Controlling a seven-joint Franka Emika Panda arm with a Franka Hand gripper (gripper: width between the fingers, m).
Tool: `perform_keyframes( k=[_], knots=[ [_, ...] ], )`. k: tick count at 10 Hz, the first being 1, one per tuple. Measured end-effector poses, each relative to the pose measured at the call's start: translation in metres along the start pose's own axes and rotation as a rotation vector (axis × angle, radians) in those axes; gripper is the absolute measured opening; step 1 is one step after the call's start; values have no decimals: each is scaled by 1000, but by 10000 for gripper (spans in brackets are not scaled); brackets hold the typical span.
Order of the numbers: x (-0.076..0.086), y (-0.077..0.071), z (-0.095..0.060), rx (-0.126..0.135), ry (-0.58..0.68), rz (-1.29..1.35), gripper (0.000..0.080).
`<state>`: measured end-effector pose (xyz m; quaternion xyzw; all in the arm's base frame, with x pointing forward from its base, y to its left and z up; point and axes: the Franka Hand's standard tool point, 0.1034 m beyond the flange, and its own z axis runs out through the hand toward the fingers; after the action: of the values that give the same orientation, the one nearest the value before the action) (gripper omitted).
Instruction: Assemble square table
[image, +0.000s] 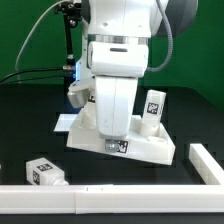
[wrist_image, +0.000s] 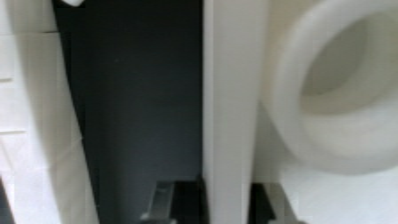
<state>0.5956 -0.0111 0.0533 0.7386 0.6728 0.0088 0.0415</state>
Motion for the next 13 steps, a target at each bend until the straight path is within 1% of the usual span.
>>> perform_keyframes(
  k=[2,3,4,5,6,7,8,11,12,13],
  knots=[
    [2,-2,2,4,1,3,55],
    [12,-2,5,8,13,-14,55],
    [25,4,9,8,28,-21,55],
    [40,20,14,7,40,-27,55],
    [43,31,19,16,43,-40,55],
    [41,38,22,23,45,-41,55],
    [40,37,23,19,44,-27,55],
    [39,35,25,30,43,-18,55],
    [41,37,23,48,43,-1,55],
    [48,45,21,53,47,12,55]
  ],
)
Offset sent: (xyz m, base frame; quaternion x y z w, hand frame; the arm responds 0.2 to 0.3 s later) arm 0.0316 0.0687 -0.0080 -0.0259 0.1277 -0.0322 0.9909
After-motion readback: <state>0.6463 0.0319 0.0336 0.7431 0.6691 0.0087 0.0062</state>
